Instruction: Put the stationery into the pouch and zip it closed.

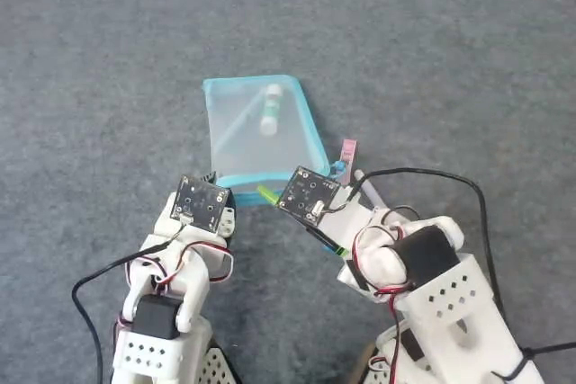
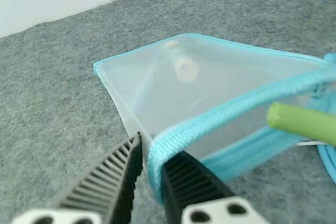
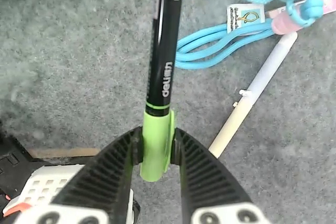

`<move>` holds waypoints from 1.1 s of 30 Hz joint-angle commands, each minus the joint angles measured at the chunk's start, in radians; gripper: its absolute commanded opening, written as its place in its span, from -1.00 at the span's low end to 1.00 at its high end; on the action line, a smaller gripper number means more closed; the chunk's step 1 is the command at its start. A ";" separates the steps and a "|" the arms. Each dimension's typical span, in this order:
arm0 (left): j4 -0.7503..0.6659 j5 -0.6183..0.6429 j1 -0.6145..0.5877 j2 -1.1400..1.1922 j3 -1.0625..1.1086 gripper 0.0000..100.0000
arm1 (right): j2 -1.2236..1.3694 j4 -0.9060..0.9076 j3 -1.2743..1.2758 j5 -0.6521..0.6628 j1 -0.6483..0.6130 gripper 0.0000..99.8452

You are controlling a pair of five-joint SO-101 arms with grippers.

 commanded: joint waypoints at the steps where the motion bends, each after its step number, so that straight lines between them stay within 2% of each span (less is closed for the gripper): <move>1: 0.006 0.006 -0.008 -0.006 -0.007 -0.98 | 0.067 0.012 -0.020 -0.011 0.007 -0.98; 8: 0.006 0.006 -0.008 -0.006 -0.007 -0.98 | 0.186 0.012 -0.098 -0.012 0.119 -0.98; 16: 0.006 0.006 -0.008 -0.006 -0.007 -0.98 | 0.203 0.012 -0.133 -0.018 0.116 -0.98; 20: 0.006 0.006 -0.008 -0.006 -0.007 -0.98 | 0.288 0.012 -0.195 -0.072 0.116 -0.98; 33: 0.006 0.003 -0.006 -0.008 -0.007 -0.98 | 0.771 0.137 -0.784 -0.282 0.090 -0.98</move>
